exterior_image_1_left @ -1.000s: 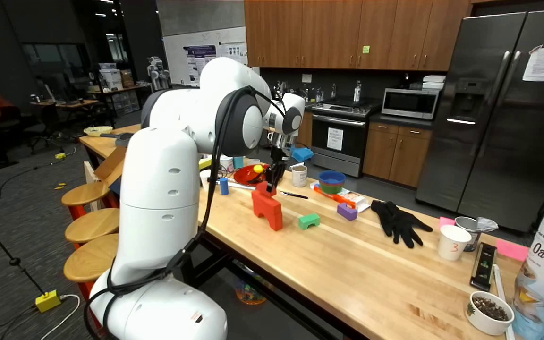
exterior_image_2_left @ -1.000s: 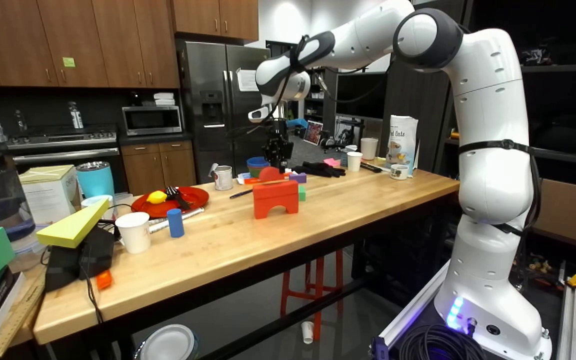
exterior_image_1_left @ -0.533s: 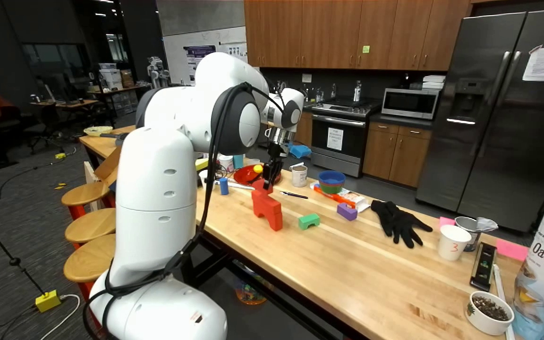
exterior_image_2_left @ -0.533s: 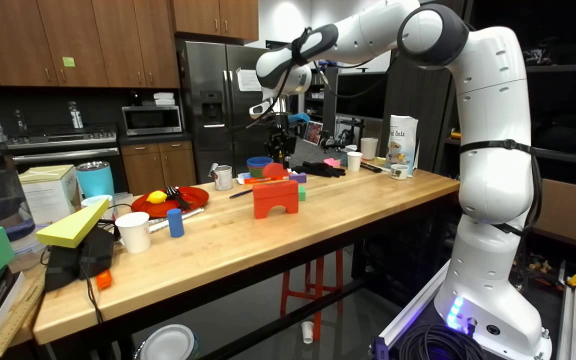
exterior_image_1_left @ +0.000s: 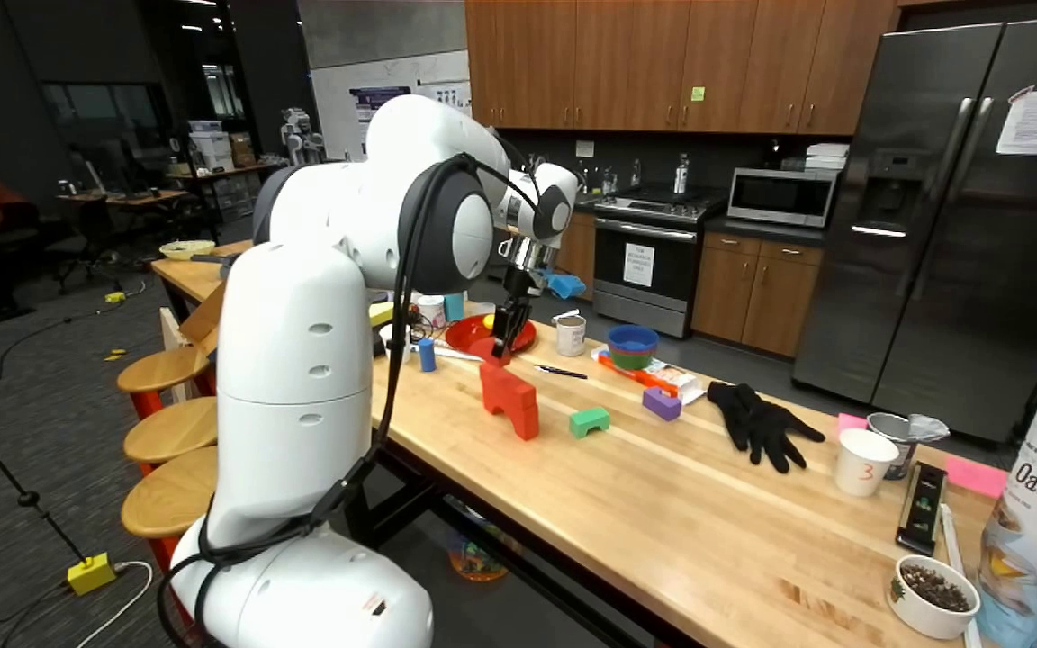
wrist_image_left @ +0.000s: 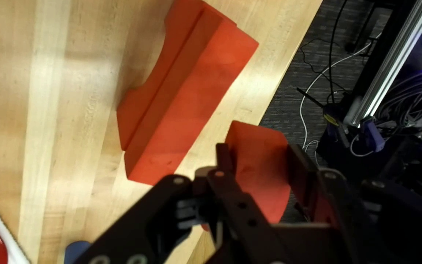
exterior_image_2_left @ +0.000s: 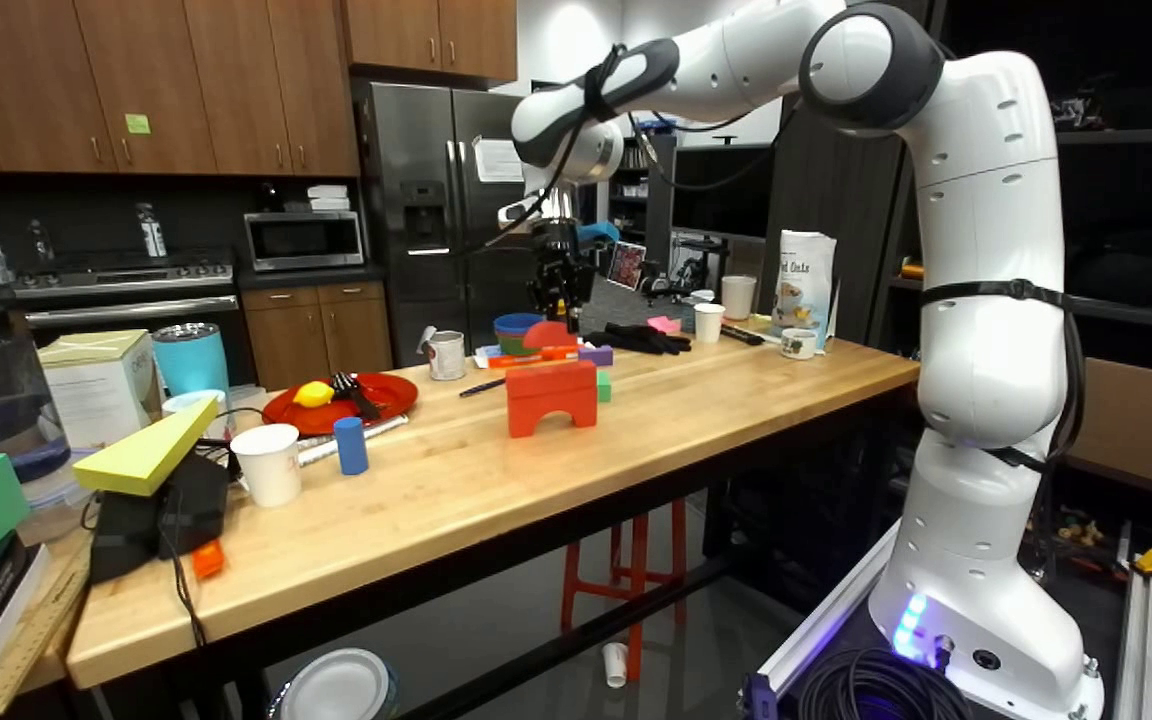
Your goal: Put the right orange block on the left orange block
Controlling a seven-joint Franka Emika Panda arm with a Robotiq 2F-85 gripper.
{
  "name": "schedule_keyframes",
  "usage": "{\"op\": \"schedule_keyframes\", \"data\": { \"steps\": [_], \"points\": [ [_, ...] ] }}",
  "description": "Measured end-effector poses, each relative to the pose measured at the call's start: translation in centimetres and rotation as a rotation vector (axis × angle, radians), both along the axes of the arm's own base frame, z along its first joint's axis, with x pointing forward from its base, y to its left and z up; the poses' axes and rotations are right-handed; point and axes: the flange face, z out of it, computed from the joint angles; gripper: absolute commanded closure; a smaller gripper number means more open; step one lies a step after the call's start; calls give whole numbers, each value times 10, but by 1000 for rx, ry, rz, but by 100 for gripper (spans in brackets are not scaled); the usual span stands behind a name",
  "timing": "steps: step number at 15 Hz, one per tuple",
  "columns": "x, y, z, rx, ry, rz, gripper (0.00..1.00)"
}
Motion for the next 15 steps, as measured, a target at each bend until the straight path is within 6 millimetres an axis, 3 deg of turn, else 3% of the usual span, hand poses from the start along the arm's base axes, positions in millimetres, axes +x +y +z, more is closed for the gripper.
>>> {"op": "schedule_keyframes", "data": {
  "steps": [8,9,15],
  "points": [
    [3,8,-7,63,12,12,84],
    [4,8,-9,63,14,12,59],
    [4,8,-13,63,22,13,59]
  ]
}}
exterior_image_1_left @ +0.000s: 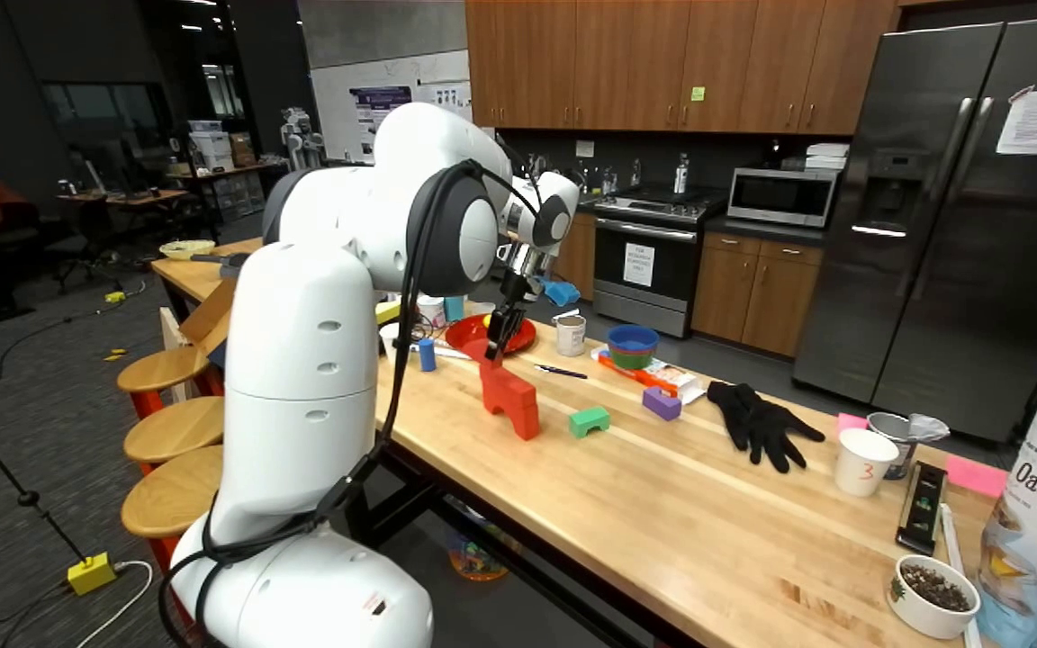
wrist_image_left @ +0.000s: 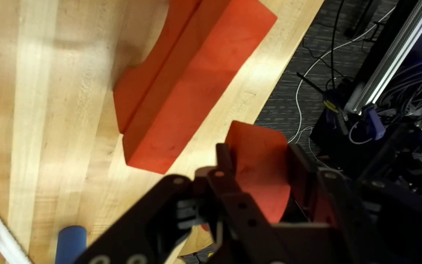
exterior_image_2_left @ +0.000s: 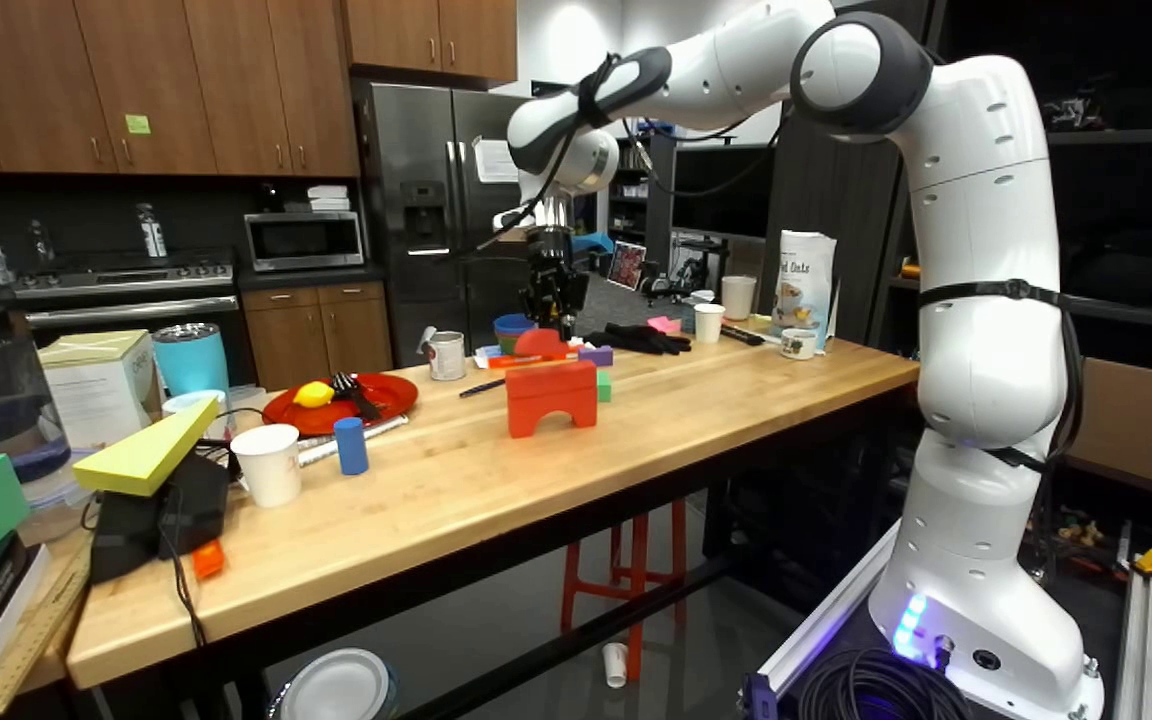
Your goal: Put the right orange block on the left orange block
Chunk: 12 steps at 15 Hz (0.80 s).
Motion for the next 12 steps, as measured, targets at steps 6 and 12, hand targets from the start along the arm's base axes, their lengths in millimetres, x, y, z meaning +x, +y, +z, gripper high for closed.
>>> {"op": "schedule_keyframes", "data": {
  "steps": [6,12],
  "points": [
    [0,0,-4,-4,11,-8,84],
    [3,-3,-20,-25,48,-58,84]
  ]
}}
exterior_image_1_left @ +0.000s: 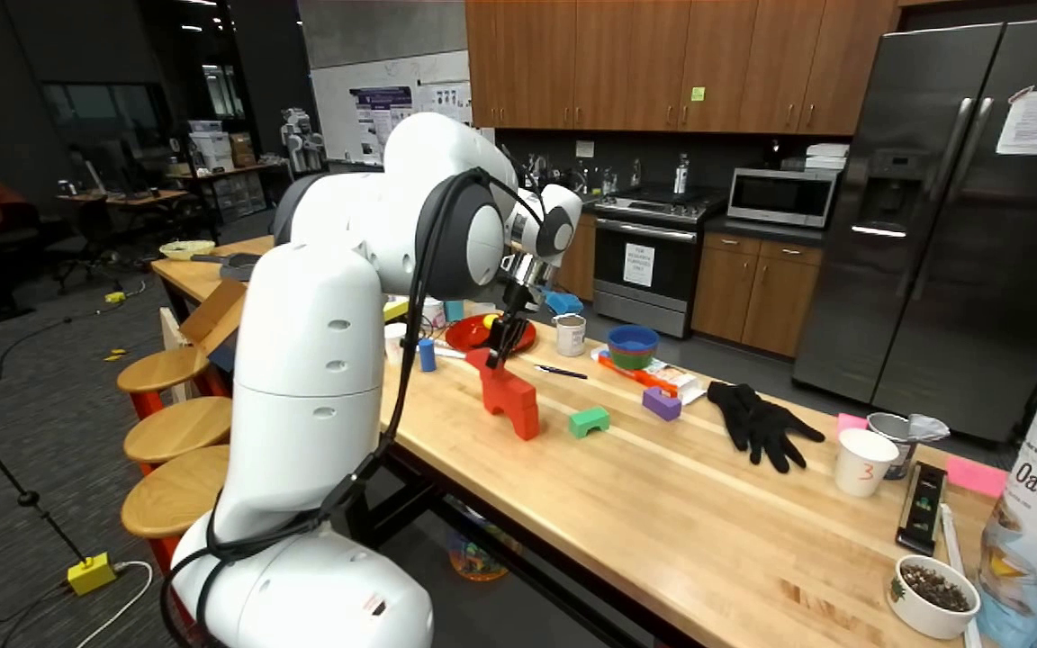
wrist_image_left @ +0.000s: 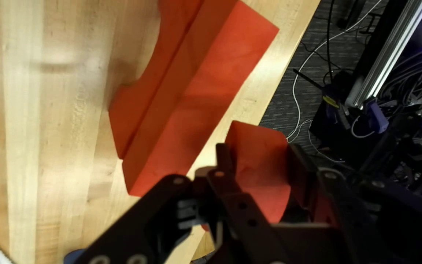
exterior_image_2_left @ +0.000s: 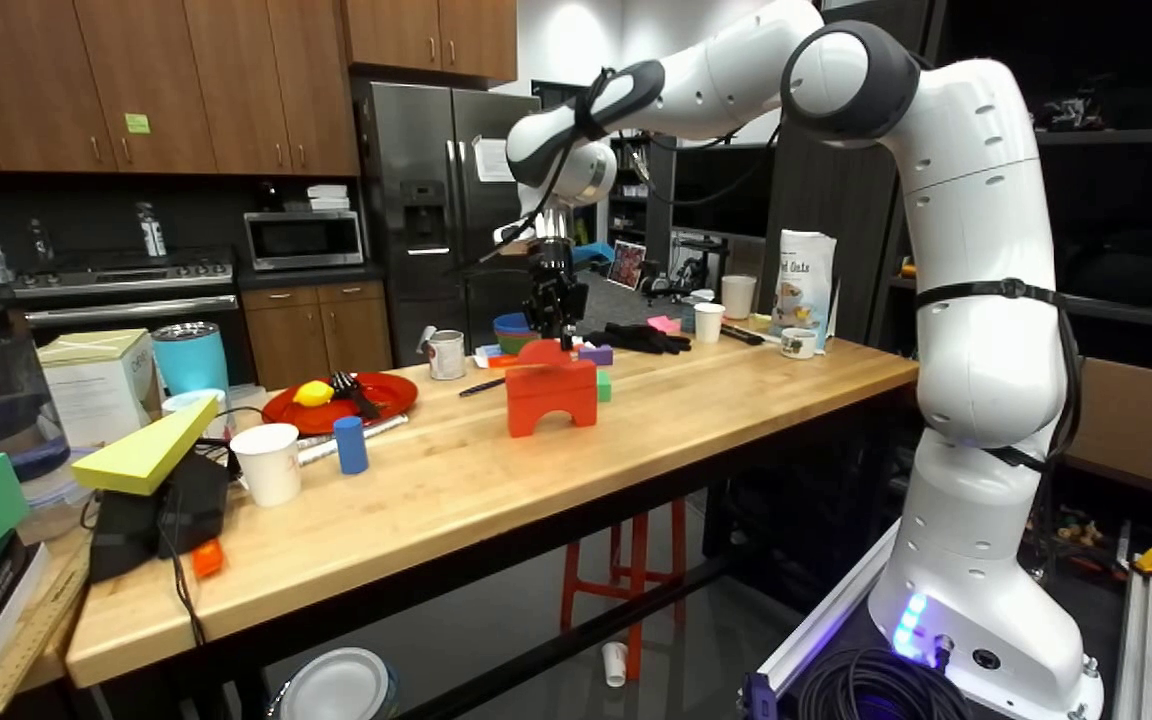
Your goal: Put the right orange block on the left orange block
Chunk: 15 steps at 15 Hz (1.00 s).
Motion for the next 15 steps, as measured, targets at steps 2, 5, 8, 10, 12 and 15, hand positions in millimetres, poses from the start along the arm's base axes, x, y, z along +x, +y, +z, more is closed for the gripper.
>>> {"op": "schedule_keyframes", "data": {
  "steps": [2,5,8,10,12,15],
  "points": [
    [1,-1,-1,-18,3,-22,84],
    [2,-2,-1,-60,-4,-55,84],
    [3,-2,-1,-116,-7,-76,84],
    [2,0,-1,-155,-9,-83,84],
    [2,2,-1,-190,-12,-87,84],
    [2,6,-1,-225,-18,-89,84]
  ]
}}
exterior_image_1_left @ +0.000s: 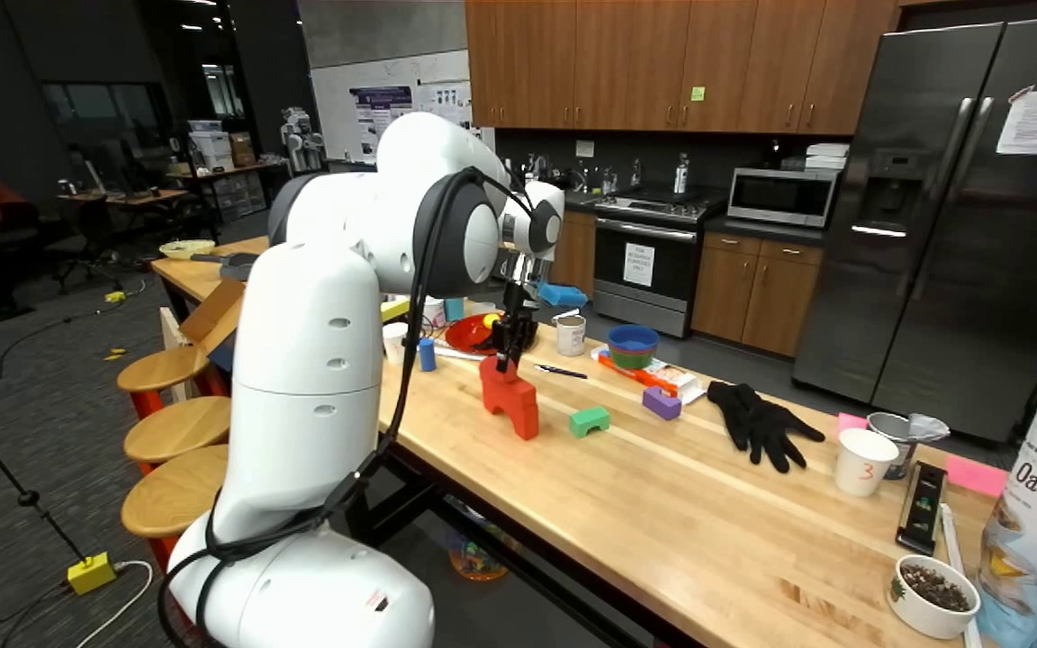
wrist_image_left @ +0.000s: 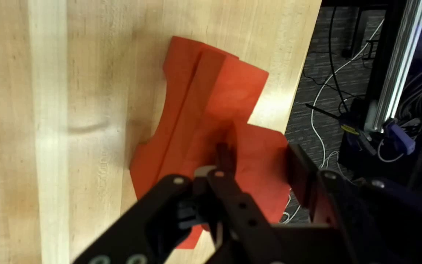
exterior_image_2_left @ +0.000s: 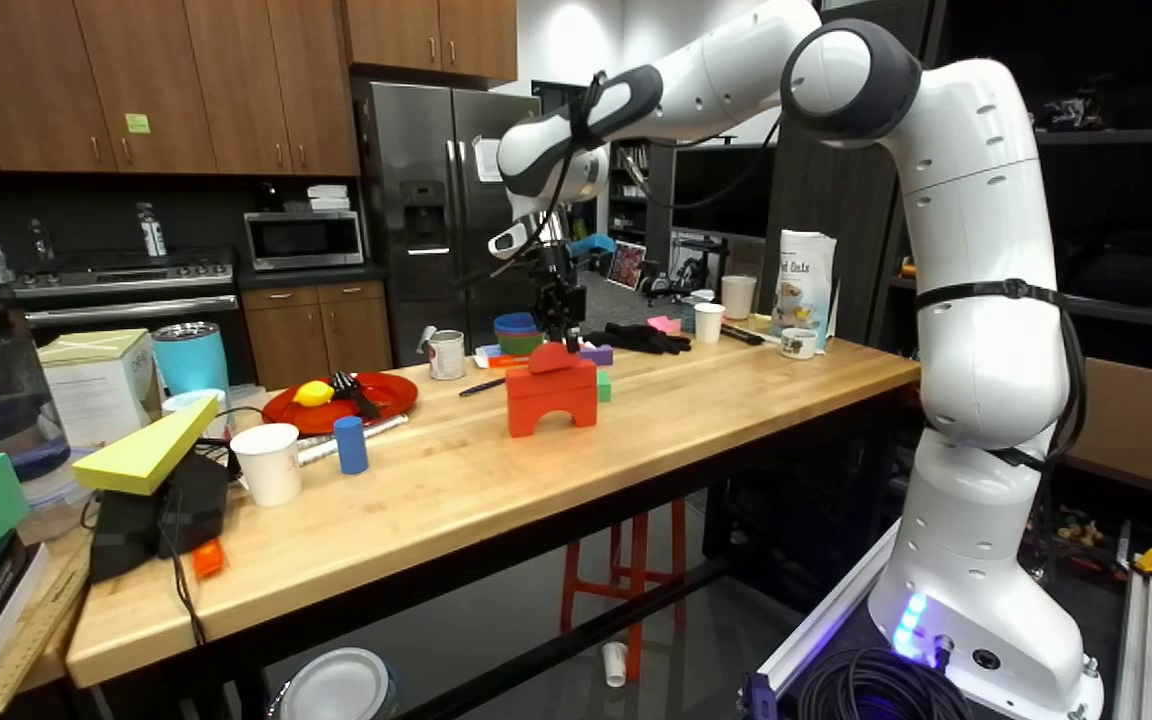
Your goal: Put the right orange block on the left orange block
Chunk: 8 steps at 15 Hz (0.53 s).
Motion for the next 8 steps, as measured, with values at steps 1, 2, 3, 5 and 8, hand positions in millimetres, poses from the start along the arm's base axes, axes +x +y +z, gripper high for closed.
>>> {"op": "schedule_keyframes", "data": {
  "steps": [1,2,3,5,8],
  "points": [
    [0,1,0,-10,-2,0,84],
    [0,2,0,-18,-3,0,84],
    [0,2,1,-25,-5,1,84],
    [0,3,1,-30,-5,3,84],
    [0,4,1,-31,-10,0,84]
  ]
}}
